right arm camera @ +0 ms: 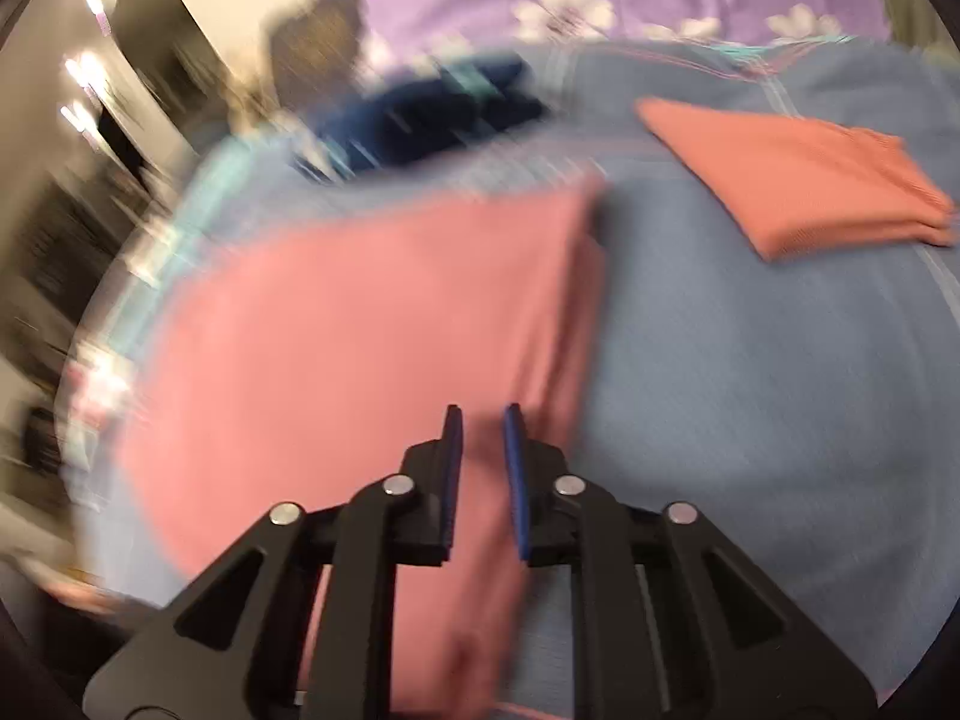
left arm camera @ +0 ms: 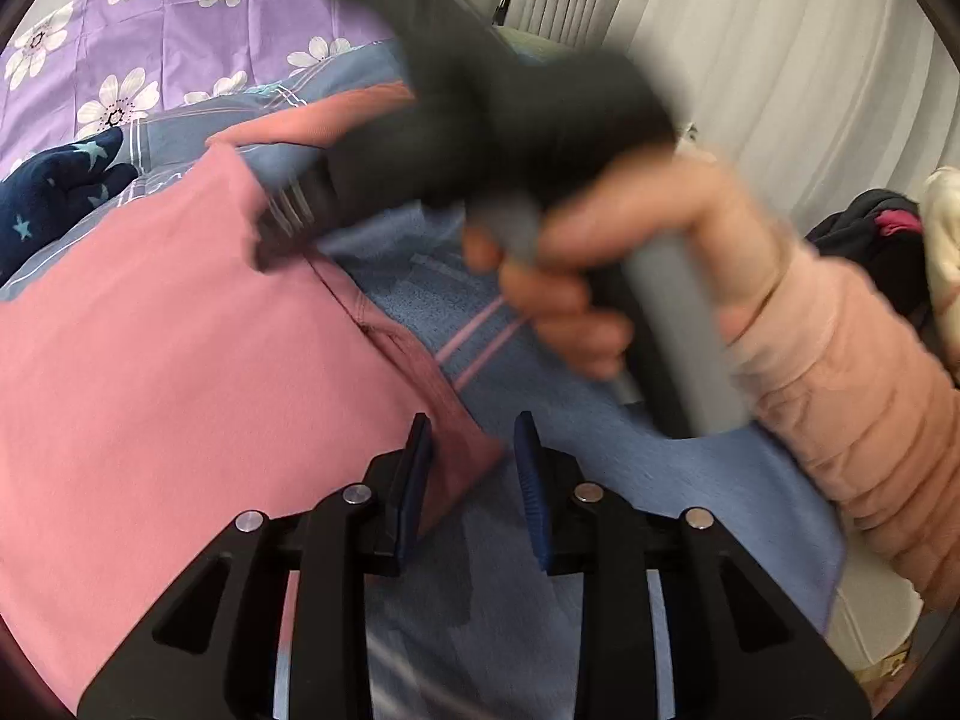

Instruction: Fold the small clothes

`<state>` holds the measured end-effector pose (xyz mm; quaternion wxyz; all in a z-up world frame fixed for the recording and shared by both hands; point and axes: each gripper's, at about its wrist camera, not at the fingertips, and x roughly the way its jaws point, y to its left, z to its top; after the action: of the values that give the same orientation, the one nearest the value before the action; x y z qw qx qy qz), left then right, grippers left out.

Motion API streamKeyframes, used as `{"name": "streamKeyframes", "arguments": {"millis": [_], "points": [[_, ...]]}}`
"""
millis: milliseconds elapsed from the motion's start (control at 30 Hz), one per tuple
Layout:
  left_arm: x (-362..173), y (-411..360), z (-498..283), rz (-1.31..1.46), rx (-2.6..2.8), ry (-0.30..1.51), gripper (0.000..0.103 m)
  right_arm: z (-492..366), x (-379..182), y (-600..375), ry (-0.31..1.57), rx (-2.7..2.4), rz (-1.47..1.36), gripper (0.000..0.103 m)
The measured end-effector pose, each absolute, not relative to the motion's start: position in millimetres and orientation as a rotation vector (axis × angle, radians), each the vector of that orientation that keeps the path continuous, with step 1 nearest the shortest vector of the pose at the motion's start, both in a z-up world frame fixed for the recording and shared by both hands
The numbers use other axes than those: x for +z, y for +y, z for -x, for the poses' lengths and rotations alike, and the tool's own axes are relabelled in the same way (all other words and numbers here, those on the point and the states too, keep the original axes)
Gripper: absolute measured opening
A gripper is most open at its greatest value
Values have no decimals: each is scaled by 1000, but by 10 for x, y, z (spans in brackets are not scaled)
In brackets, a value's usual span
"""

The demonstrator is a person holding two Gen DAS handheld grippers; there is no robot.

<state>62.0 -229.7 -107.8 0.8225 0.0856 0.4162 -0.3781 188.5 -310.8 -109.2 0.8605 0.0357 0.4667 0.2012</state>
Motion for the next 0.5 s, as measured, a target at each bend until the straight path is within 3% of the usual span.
{"name": "streamKeyframes", "arguments": {"millis": [67, 167, 300, 500], "points": [[-1007, -2138, -512, -200, -779, 860, 35, -1831, -1083, -3104, 956, 403, -72, 9], [-907, -1799, -332, -212, -715, 821, 51, -1775, -1019, -3039, 957, 351, -56, 12], [-728, -924, -195, -128, -537, 769, 57, -1663, -891, -2943, 932, 295, -2, 25], [-553, 541, -55, 47, -186, 693, 59, -1355, -569, -2528, 861, 342, 59, 28]]}}
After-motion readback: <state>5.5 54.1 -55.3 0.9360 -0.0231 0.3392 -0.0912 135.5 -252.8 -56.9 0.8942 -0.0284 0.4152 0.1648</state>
